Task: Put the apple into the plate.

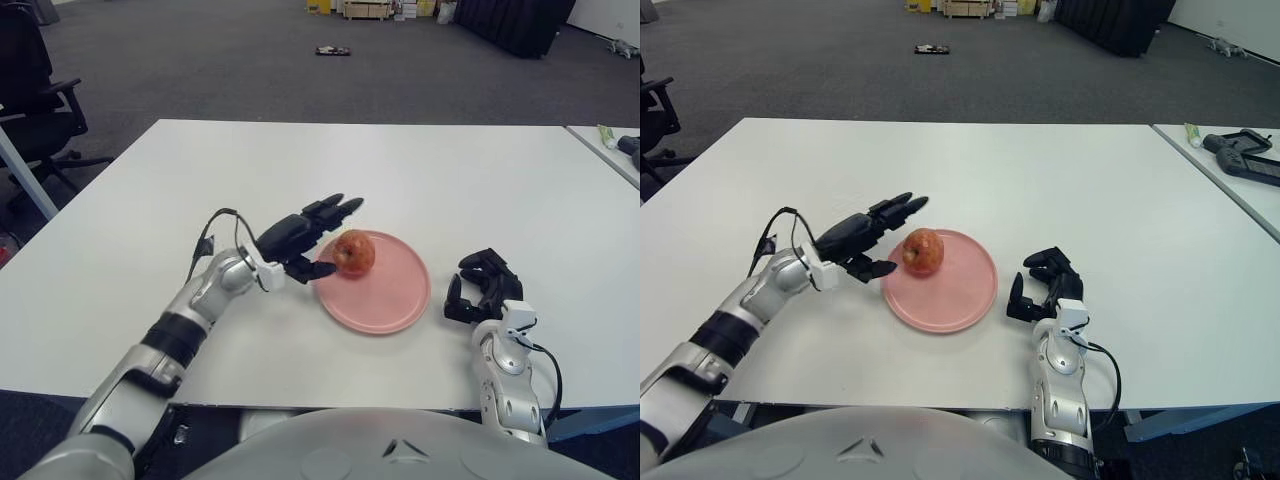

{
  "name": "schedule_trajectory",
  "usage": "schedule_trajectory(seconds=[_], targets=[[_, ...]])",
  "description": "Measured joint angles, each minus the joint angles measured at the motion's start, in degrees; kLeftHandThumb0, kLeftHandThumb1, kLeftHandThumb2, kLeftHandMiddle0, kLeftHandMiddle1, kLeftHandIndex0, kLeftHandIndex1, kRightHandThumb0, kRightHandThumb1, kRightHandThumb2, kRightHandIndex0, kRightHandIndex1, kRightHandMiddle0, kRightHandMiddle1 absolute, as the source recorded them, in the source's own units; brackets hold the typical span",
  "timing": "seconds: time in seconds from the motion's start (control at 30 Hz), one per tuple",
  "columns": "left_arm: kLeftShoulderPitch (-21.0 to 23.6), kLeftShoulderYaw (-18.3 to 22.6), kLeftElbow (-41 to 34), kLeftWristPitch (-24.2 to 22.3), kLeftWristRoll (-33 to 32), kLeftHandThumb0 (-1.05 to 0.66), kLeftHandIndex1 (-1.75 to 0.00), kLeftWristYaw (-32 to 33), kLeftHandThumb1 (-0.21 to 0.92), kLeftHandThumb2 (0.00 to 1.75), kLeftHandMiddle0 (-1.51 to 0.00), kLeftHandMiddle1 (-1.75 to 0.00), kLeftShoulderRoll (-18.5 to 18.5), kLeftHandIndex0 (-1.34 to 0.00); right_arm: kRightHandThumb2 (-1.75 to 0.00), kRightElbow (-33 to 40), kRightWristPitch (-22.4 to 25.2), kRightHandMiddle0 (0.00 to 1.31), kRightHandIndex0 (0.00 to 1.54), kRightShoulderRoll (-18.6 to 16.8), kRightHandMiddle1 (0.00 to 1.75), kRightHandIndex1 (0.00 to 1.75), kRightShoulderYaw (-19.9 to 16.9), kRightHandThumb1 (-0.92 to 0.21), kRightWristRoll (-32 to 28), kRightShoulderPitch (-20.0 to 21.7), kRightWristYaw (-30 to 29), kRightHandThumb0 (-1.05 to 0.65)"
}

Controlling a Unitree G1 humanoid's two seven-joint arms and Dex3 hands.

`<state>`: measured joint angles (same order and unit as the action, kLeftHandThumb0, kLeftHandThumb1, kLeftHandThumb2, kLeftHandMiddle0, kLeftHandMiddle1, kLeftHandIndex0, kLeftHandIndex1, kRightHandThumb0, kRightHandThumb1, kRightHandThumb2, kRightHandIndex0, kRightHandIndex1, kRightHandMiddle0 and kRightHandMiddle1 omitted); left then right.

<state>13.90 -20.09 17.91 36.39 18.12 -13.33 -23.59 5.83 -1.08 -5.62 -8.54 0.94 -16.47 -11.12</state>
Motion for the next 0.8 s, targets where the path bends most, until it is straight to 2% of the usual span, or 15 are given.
schedule_trajectory(seconds=[0.13,0.37,0.43,0.47,0.5,0.53,0.57,0.6,0.63,0.67,0.7,0.77,0.8], targets=[[-1.32,2.64,0.65,-2.21,-2.57,-1.05,0.00,-0.03,0.92,1.04,0.00,0.00,0.54,0.00,-1.75,0.01,0.03,0.73,0.94,0.00,1.62,1.75,-0.11,0.09,-0.25,-0.04,0.05,-0.01],[-2.37,7.58,11.37,-1.63,-6.58,-1.05,0.00,4.01,0.92,1.12,0.00,0.00,4.86,0.00,-1.75,0.01,-0.04,0.73,0.94,0.08,1.62,1.75,-0.16,0.09,-0.29,-0.03,0.24,-0.01],[-2.82,8.82,13.87,-1.34,-6.76,-1.04,0.00,6.27,0.92,1.14,0.00,-0.20,6.54,0.00,-1.75,0.00,-0.03,0.73,0.94,0.11,1.62,1.75,-0.15,0.09,-0.23,-0.03,0.23,-0.01],[-3.18,9.58,14.97,-1.30,-6.93,-1.01,-0.24,7.84,0.92,1.13,0.00,-0.51,7.62,0.00,-1.75,0.00,-0.02,0.73,0.94,0.11,1.62,1.75,-0.12,0.09,-0.20,-0.03,0.23,-0.01],[-3.51,10.32,15.89,-1.27,-7.26,-1.00,-0.33,9.10,0.92,1.12,0.00,-0.62,8.50,0.00,-1.75,0.00,0.01,0.73,0.94,0.11,1.62,1.75,-0.10,0.09,-0.19,-0.03,0.23,-0.01],[-3.91,11.11,16.62,-1.27,-7.59,-0.97,-0.61,10.38,0.92,1.11,0.00,-0.89,9.46,0.00,-1.75,0.01,0.06,0.73,0.94,0.12,1.62,1.75,-0.09,0.09,-0.19,-0.02,0.24,-0.01],[-4.29,11.67,17.02,-1.27,-7.97,-0.95,-0.79,11.19,0.92,1.10,0.00,-1.07,10.07,0.00,-1.75,0.01,0.11,0.73,0.94,0.13,1.62,1.75,-0.09,0.09,-0.19,-0.02,0.24,-0.01],[-4.75,12.21,17.36,-1.26,-8.31,-0.94,-0.86,11.87,0.92,1.10,0.00,-1.13,10.68,0.00,-1.75,0.02,0.18,0.73,0.94,0.14,1.62,1.75,-0.10,0.09,-0.19,-0.02,0.26,-0.01],[-5.10,12.63,17.63,-1.24,-8.53,-0.87,-1.18,12.25,0.92,1.08,-0.08,-1.32,11.07,0.00,-1.75,0.04,0.22,0.73,0.94,0.16,1.62,1.75,-0.10,0.09,-0.19,-0.02,0.28,-0.01],[-5.48,13.12,17.76,-1.26,-8.80,-0.82,-1.38,12.43,0.92,1.07,-0.13,-1.44,11.48,0.00,-1.75,0.04,0.25,0.73,0.94,0.19,1.62,1.75,-0.11,0.09,-0.19,-0.01,0.30,-0.01],[-5.80,13.54,17.78,-1.33,-9.15,-0.79,-1.45,12.53,0.92,1.06,-0.18,-1.50,11.81,-0.05,-1.75,0.05,0.30,0.73,0.94,0.22,1.62,1.75,-0.12,0.09,-0.20,-0.01,0.34,-0.01],[-6.49,14.68,17.48,-2.16,-10.63,-0.55,-1.63,12.62,0.81,0.90,-0.37,-1.65,12.69,-0.20,-1.75,0.05,0.39,0.74,0.94,0.28,1.61,1.75,-0.17,0.09,-0.23,0.01,0.42,-0.01],[-6.76,15.15,17.25,-2.60,-11.22,-0.52,-1.65,12.65,0.79,0.89,-0.42,-1.67,13.01,-0.23,-1.75,0.05,0.42,0.74,0.94,0.30,1.61,1.75,-0.17,0.09,-0.24,0.01,0.44,-0.01]])
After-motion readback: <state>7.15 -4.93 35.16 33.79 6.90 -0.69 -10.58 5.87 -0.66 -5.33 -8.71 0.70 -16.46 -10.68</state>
